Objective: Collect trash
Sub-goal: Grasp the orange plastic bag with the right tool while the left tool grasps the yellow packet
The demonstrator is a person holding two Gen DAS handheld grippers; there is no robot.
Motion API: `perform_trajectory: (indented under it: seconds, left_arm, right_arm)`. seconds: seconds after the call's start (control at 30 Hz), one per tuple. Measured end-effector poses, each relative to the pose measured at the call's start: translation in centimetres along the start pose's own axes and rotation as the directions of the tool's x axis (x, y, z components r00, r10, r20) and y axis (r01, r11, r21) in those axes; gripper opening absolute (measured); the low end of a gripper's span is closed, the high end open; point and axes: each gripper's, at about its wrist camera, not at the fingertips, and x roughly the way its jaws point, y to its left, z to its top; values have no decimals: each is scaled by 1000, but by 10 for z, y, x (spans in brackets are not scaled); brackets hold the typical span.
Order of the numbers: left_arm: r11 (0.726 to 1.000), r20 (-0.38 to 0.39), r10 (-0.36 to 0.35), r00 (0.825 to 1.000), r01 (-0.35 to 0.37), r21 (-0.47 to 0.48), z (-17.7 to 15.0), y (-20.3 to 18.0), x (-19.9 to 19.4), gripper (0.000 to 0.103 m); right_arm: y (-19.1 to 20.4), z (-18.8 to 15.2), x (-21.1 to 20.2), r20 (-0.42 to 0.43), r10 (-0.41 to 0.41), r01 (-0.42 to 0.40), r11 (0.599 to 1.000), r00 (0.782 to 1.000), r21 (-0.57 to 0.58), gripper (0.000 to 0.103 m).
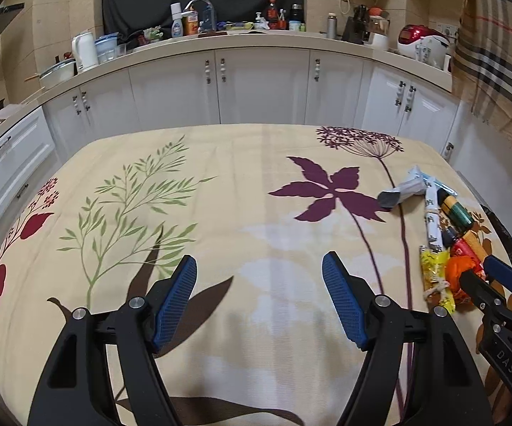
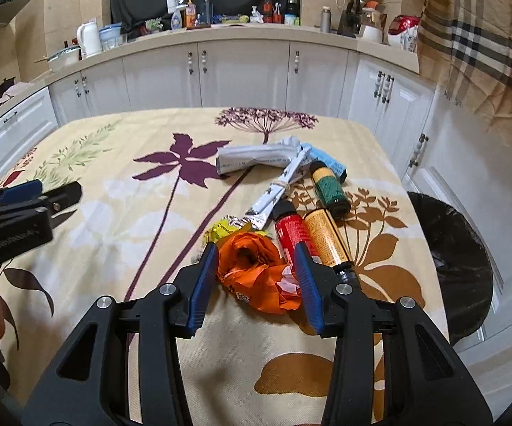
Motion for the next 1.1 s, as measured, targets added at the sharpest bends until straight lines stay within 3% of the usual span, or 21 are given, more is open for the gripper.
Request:
perform_trajectory:
  seconds: [0.13, 0.3, 0.47, 0.8, 1.1]
  left_arm:
    - [1000, -4, 1, 1000, -1, -5, -1, 3, 1, 71]
    - [1000, -11, -10, 1000, 10, 0, -3, 0, 1, 71]
    - [1000, -19, -24, 1000, 24, 8, -5, -7, 2, 71]
    - [996, -32, -79, 996, 80, 34, -6, -34, 0, 71]
    - [980, -46, -172, 984, 176, 96, -6, -86, -4, 71]
  right_arm:
    - [2, -1, 4, -20, -9, 9, 1000, 1000, -9, 42]
    - [1, -2, 3, -20, -7, 7, 1000, 1000, -8, 26]
    - [0, -3, -3, -4, -6, 6, 1000, 1000, -6, 18]
    - [-10, 0, -30, 62, -15, 14, 1000, 998, 13, 18]
    - [-47, -7, -47, 92, -104, 99, 993, 990, 66, 18]
